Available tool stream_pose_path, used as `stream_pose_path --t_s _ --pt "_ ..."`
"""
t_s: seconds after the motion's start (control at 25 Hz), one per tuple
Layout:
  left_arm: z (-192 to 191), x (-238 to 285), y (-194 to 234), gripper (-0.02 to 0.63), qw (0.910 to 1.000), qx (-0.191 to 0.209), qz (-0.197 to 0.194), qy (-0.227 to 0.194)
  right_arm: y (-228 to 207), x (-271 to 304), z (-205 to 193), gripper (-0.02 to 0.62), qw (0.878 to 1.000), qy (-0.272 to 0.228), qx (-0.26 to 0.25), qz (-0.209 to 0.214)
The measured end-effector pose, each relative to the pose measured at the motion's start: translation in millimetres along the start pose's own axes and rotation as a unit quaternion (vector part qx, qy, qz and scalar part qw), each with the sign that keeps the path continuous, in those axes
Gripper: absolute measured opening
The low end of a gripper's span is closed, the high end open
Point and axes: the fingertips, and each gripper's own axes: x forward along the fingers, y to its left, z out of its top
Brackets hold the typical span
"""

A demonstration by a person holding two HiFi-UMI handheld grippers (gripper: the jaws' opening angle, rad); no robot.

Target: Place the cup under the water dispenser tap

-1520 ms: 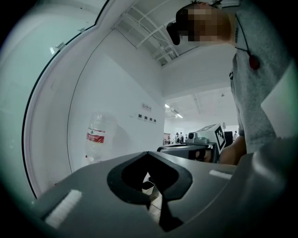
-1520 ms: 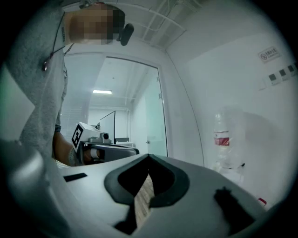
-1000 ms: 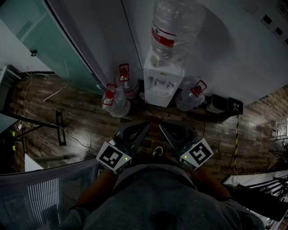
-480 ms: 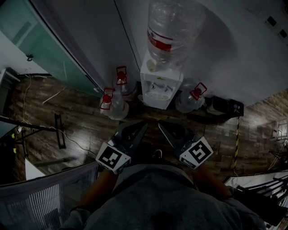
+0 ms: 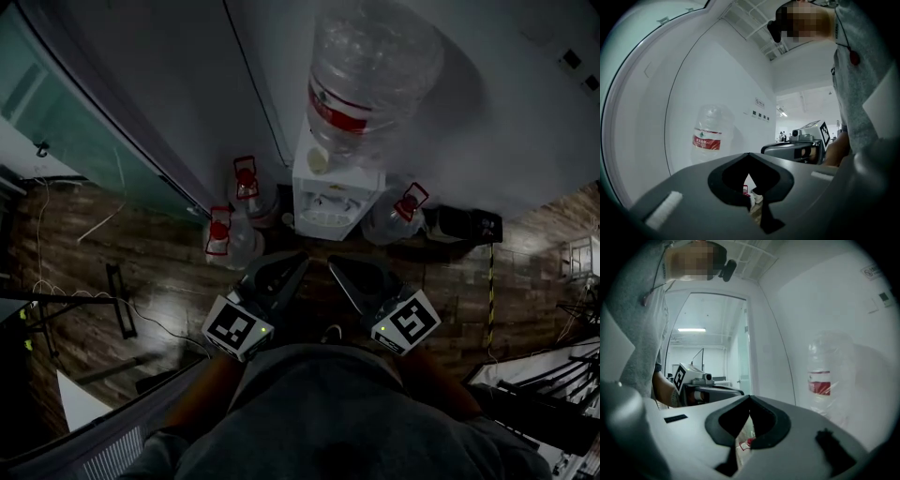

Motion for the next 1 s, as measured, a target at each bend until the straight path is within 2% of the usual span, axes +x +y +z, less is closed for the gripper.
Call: stream_pose_path --t_s 0.16,0.32,0.48,0.68,0.84,1.0 --pt "2 7 40 0.008 0.9997 0.003 -0.026 0.003 -21 33 -1 0.009 1.000 0.009 0.005 -0.027" --pt "13 17 79 0.008 0.9978 0.021 -0.059 -0.019 -41 64 -2 0.009 0.998 0.013 0.014 -0.060" --pt "4 21 110 0.008 0.9963 -0.002 -0.083 0.021 -57 91 -6 0.009 0.995 0.023 0.017 -0.096" --pt "-11 33 149 0.008 0.9911 0.018 -0.131 0.014 -84 115 -20 0.009 0.988 0.028 0.029 -0.152" --pt "-24 49 174 0.008 0.9888 -0.004 -0.147 0.025 -112 128 -39 0.009 0.980 0.035 0.026 -0.194" --pt "-43 68 195 0.008 0.9890 -0.035 -0.135 0.049 -137 137 -64 0.009 0.974 0.039 0.033 -0.219"
